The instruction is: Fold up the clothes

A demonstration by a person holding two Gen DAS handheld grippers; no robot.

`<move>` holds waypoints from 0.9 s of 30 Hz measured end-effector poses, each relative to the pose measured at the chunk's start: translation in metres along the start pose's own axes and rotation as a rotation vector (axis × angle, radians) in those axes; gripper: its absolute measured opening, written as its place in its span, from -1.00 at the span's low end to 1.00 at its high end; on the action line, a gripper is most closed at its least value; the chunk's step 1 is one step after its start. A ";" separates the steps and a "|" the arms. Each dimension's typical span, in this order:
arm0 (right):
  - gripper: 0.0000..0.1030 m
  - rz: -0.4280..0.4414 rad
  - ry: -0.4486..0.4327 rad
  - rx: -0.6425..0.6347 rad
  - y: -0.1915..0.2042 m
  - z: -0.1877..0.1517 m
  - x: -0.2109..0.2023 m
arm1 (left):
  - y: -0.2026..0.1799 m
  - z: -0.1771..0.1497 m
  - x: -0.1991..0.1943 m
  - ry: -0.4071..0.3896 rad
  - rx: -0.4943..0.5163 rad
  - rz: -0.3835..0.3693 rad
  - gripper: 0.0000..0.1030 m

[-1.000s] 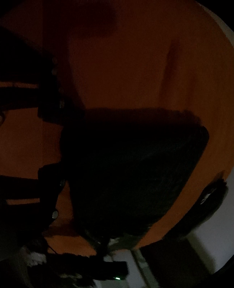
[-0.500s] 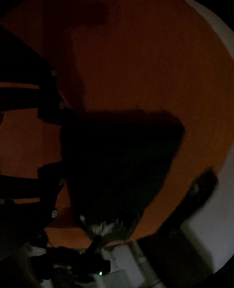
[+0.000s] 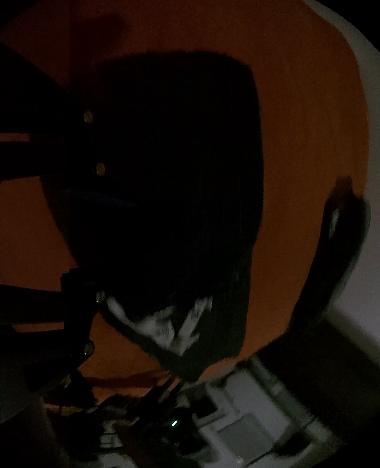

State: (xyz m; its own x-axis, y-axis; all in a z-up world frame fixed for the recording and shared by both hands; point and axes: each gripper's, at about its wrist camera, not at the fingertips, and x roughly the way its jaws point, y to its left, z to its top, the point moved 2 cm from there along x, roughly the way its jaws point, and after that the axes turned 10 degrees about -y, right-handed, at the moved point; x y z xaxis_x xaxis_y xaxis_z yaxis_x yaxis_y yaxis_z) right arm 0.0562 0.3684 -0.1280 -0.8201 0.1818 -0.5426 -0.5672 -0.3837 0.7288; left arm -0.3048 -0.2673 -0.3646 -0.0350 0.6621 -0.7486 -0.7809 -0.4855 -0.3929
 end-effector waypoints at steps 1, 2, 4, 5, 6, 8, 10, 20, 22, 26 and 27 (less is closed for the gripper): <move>0.04 0.014 -0.002 0.024 -0.005 0.001 0.007 | -0.010 0.001 0.004 0.003 0.022 -0.020 -0.26; 0.20 0.023 -0.003 0.046 -0.009 0.002 0.014 | -0.021 0.003 0.015 0.013 0.034 -0.028 -0.26; 0.21 0.017 -0.004 0.073 -0.006 -0.003 0.030 | -0.042 0.005 0.035 0.033 0.058 -0.042 -0.26; 0.23 0.018 -0.008 0.065 -0.003 -0.002 0.034 | -0.047 0.005 0.043 0.044 0.060 -0.043 -0.26; 0.26 0.021 -0.011 0.053 0.000 0.000 0.036 | -0.052 0.005 0.052 0.052 0.054 -0.040 -0.26; 0.26 0.022 -0.012 0.036 0.006 0.002 0.045 | -0.056 0.002 0.066 0.066 0.052 -0.024 -0.26; 0.30 0.014 -0.008 0.034 0.012 0.005 0.053 | -0.062 -0.006 0.080 0.066 0.080 0.013 -0.25; -0.78 -0.021 -0.059 0.036 0.040 0.013 0.080 | -0.057 -0.012 0.078 0.042 0.041 0.004 -0.18; -0.78 -0.044 -0.099 -0.040 0.065 0.011 0.069 | -0.050 -0.007 0.060 0.015 0.025 -0.002 -0.19; -0.78 -0.049 -0.166 -0.291 0.155 0.003 0.041 | -0.021 0.011 -0.002 -0.101 -0.026 -0.082 -0.19; -0.78 -0.040 -0.174 -0.373 0.185 -0.007 0.037 | -0.009 0.014 -0.020 -0.138 -0.043 -0.077 -0.19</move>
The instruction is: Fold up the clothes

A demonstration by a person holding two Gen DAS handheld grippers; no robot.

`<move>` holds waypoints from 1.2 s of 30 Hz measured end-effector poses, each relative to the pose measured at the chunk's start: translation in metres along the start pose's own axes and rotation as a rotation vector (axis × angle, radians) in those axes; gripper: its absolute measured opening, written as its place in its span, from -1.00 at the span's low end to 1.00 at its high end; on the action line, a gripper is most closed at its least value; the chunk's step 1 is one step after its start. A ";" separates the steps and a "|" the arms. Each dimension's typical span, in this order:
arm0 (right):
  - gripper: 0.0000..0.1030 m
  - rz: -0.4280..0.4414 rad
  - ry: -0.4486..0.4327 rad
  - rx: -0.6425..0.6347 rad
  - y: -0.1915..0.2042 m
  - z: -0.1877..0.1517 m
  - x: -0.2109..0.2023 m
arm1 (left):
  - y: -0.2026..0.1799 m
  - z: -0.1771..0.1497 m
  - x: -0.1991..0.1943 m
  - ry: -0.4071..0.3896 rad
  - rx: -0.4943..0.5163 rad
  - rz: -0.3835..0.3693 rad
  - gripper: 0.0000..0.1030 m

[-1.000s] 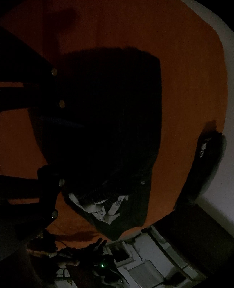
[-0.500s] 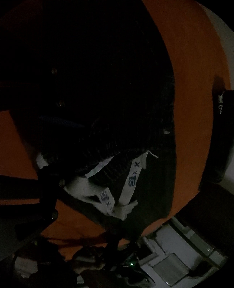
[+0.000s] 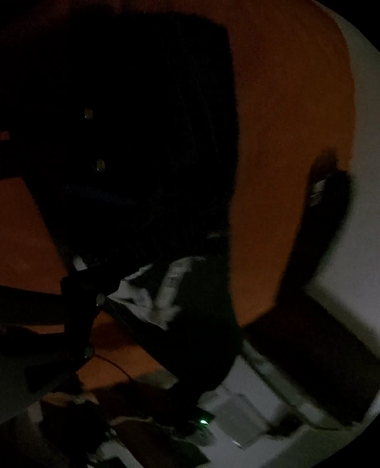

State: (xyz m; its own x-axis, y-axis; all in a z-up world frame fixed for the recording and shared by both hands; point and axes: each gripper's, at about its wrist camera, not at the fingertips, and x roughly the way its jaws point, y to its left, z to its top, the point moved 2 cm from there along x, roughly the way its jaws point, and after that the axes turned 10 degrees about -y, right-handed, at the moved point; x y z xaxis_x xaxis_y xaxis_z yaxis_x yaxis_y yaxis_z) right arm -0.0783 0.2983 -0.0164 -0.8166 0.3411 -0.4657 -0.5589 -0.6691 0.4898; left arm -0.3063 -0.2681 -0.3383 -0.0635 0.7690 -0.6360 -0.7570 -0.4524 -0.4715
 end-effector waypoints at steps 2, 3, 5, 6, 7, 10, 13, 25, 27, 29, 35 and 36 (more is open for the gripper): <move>-0.78 0.023 -0.017 -0.177 0.066 -0.006 -0.011 | 0.022 0.012 -0.037 -0.073 -0.031 0.024 -0.19; -0.78 0.020 -0.019 -0.280 0.100 -0.018 -0.015 | 0.035 0.017 -0.056 -0.109 -0.050 0.051 -0.19; -0.78 0.041 -0.018 -0.508 0.178 -0.058 -0.021 | 0.060 0.019 -0.088 -0.169 -0.102 0.094 -0.19; -0.78 0.059 -0.017 -0.611 0.214 -0.080 -0.024 | 0.074 0.015 -0.103 -0.189 -0.138 0.111 -0.19; -0.78 0.076 -0.020 -0.710 0.246 -0.104 -0.027 | 0.088 0.011 -0.118 -0.209 -0.174 0.128 -0.19; -0.78 0.124 -0.058 -0.982 0.319 -0.191 -0.032 | 0.124 -0.011 -0.146 -0.220 -0.262 0.172 -0.19; -0.78 0.178 -0.060 -1.190 0.381 -0.278 -0.033 | 0.156 -0.029 -0.162 -0.216 -0.319 0.232 -0.19; -0.78 0.140 -0.219 -1.233 0.439 -0.377 -0.038 | 0.187 -0.045 -0.144 -0.161 -0.342 0.243 -0.19; -0.77 0.141 -0.284 -1.252 0.437 -0.381 -0.040 | 0.192 -0.045 -0.138 -0.153 -0.365 0.208 -0.19; -0.77 0.121 -0.144 -1.342 0.428 -0.413 -0.023 | 0.195 -0.042 -0.131 -0.142 -0.380 0.186 -0.19; -0.74 0.109 0.026 -1.376 0.411 -0.449 -0.003 | 0.194 -0.033 -0.108 -0.072 -0.359 0.158 -0.19; -0.68 0.108 0.036 -1.402 0.411 -0.450 -0.007 | 0.192 -0.029 -0.103 -0.057 -0.346 0.154 -0.19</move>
State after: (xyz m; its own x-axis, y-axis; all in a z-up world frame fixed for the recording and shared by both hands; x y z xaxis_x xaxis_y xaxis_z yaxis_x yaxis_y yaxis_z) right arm -0.2374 -0.2764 -0.1430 -0.8297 0.2437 -0.5022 0.1298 -0.7908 -0.5982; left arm -0.4260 -0.4470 -0.3811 -0.2025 0.6997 -0.6851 -0.4721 -0.6827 -0.5577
